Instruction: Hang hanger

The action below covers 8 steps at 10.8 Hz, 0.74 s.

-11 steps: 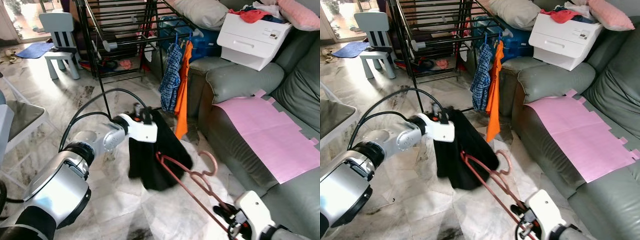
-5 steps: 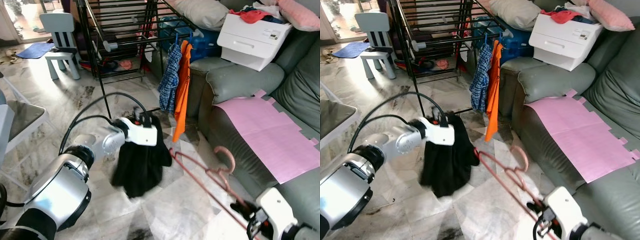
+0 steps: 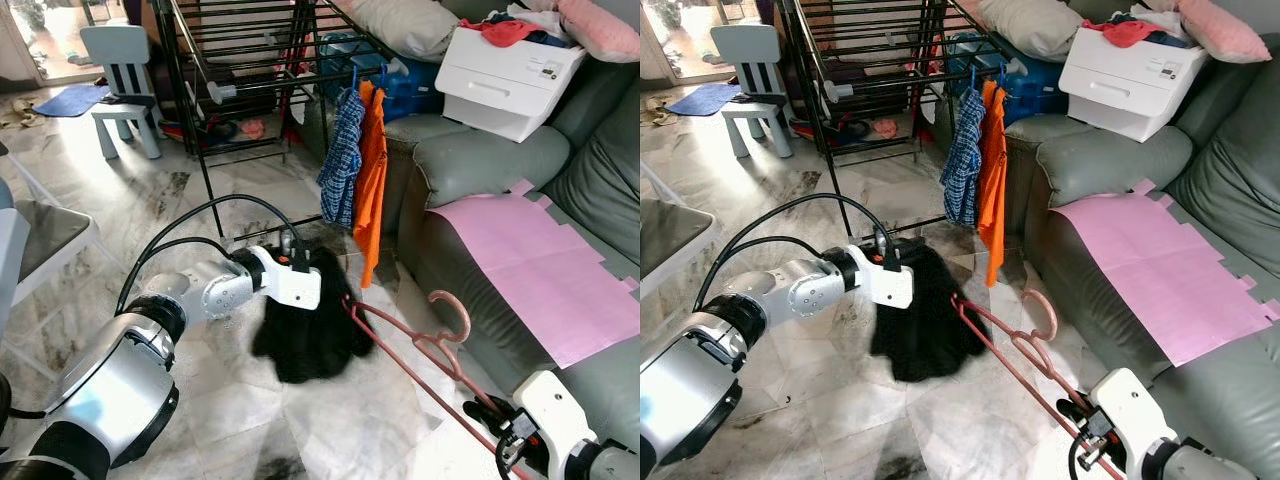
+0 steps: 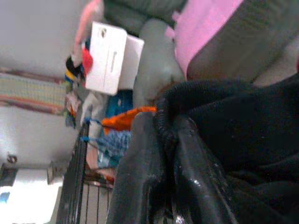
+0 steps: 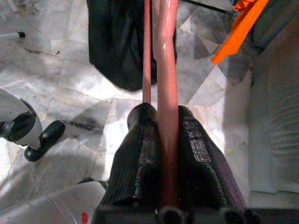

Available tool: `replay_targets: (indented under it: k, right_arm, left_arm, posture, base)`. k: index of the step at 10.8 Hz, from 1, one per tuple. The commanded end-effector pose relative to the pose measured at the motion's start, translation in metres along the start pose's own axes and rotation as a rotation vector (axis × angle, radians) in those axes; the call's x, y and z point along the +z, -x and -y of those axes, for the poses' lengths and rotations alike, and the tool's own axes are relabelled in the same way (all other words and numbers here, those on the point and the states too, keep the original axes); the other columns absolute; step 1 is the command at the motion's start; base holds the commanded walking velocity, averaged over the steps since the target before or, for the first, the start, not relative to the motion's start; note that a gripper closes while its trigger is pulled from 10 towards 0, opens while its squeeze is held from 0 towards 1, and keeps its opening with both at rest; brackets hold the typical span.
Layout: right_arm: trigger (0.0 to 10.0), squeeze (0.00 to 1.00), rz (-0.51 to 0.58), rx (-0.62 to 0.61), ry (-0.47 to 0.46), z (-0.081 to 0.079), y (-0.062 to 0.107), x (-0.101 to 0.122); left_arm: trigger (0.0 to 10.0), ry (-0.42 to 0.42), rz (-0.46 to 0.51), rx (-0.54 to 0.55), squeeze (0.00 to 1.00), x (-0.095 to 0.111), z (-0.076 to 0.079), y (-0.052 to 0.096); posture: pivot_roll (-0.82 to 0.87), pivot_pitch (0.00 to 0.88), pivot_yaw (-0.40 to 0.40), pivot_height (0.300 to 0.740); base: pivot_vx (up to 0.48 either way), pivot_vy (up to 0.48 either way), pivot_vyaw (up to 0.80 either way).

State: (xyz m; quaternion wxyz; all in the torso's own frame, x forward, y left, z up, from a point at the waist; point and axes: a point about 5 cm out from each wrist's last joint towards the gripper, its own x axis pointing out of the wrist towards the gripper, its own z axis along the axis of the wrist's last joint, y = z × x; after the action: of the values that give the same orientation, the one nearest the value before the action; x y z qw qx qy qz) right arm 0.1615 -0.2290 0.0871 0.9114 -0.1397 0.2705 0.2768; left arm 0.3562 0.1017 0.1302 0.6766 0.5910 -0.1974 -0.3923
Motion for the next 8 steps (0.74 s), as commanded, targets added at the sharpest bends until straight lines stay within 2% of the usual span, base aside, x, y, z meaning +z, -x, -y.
replay_targets:
  k: [1, 3, 4, 5, 6, 7, 8]
  right_arm:
    - [10.0, 0.00, 0.012, 0.008, -0.014, 0.000, -0.003, 0.000]
    - [10.0, 0.00, 0.029, 0.004, -0.069, -0.001, -0.008, -0.004]
    - [10.0, 0.00, 0.054, -0.020, -0.138, 0.002, -0.011, -0.008]
    - [10.0, 0.00, 0.102, -0.089, -0.304, 0.010, -0.016, -0.020]
    - [10.0, 0.00, 0.109, -0.142, -0.384, 0.017, -0.019, -0.032]
    - [10.0, 0.00, 0.082, -0.179, -0.394, 0.022, -0.021, -0.040]
    - [10.0, 0.00, 0.089, -0.176, -0.397, 0.023, -0.022, -0.039]
  left_arm:
    - [10.0, 0.010, 0.058, 0.069, 0.00, 0.008, -0.011, -0.004]
    - [10.0, 0.034, 0.127, 0.138, 0.00, 0.017, -0.020, -0.008]
    - [10.0, 0.052, 0.167, 0.186, 0.00, 0.022, -0.026, -0.009]
    - [10.0, 0.070, 0.243, 0.244, 0.00, 0.032, -0.034, -0.009]
    - [10.0, 0.078, 0.301, 0.263, 0.00, 0.039, -0.037, -0.009]
    - [10.0, 0.068, 0.351, 0.254, 0.00, 0.045, -0.035, -0.009]
    - [10.0, 0.074, 0.381, 0.243, 0.00, 0.048, -0.033, -0.008]
  posture:
    - [0.00, 0.000, -0.008, 0.740]
    - [0.00, 0.000, -0.008, 0.740]
    - [0.00, 0.000, -0.006, 0.740]
    - [0.01, 0.000, -0.008, 0.740]
    - [0.02, 0.000, -0.013, 0.740]
    - [0.03, 0.000, -0.015, 0.740]
    - [0.03, 0.000, -0.017, 0.740]
  base:
    - [0.000, 0.000, 0.00]
    - [0.000, 0.000, 0.00]
    - [0.000, 0.000, 0.00]
    - [0.000, 0.000, 0.00]
    - [0.000, 0.000, 0.00]
    - [0.000, 0.000, 0.00]
    - [0.000, 0.000, 0.00]
